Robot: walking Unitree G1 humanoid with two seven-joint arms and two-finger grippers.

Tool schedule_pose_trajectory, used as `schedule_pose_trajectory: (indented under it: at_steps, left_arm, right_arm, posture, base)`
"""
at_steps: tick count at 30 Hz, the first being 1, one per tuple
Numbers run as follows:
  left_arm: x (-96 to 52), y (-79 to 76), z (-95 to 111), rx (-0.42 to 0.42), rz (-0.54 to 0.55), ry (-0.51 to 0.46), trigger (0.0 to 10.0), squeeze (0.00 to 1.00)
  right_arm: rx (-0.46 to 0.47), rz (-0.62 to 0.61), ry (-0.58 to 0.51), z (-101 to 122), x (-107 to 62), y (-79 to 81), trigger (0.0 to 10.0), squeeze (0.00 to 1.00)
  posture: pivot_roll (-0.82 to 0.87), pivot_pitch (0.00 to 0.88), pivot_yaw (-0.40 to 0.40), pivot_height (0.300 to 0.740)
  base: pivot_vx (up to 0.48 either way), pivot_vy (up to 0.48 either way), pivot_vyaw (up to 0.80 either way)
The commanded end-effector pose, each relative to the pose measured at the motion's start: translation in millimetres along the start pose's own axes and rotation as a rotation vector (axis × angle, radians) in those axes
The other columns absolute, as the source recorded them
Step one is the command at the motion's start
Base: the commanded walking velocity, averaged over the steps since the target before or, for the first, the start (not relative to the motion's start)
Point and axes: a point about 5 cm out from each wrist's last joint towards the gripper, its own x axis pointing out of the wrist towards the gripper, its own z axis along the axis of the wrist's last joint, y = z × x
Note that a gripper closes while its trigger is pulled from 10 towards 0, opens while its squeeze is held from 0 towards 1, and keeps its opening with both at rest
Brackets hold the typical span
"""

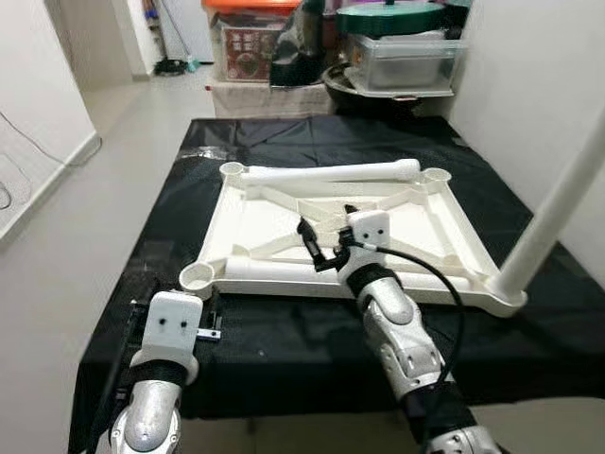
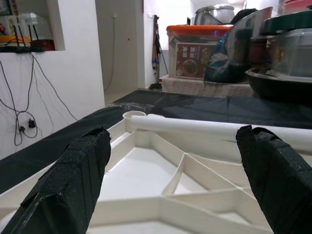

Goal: Building children table

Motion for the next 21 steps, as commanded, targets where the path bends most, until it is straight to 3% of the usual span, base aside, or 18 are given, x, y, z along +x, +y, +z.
schedule_pose_trajectory:
  at_steps: [1, 12, 21]
  left_arm:
    - [0.2, -1.3, 2.7, 0.002, 0.000, -0.013, 10.0, 0.00]
    - [0.3, 0.9, 1.0, -0.010, 0.015, 0.001, 10.0, 0.00]
    - [3.5, 0.9, -0.9, -0.035, -0.053, 0.030, 10.0, 0.00]
  right_arm:
    - [0.002, -0.005, 0.010, -2.3, -2.1, -1.4, 10.0, 0.00]
    - [-0.006, -0.007, 0.009, -0.9, 0.6, -1.3, 10.0, 0.00]
    - [-0.003, -0.031, -0.001, 3.4, 2.7, -4.8, 10.0, 0.00]
  posture:
    - [0.03, 0.020, -0.038, 0.740]
    - [0.04, 0.025, -0.038, 0.740]
    - [0.04, 0.028, -0.039, 0.740]
  base:
    - [0.262, 0.000, 0.00]
    - [0.072, 0.000, 0.00]
    - [0.000, 0.000, 0.00]
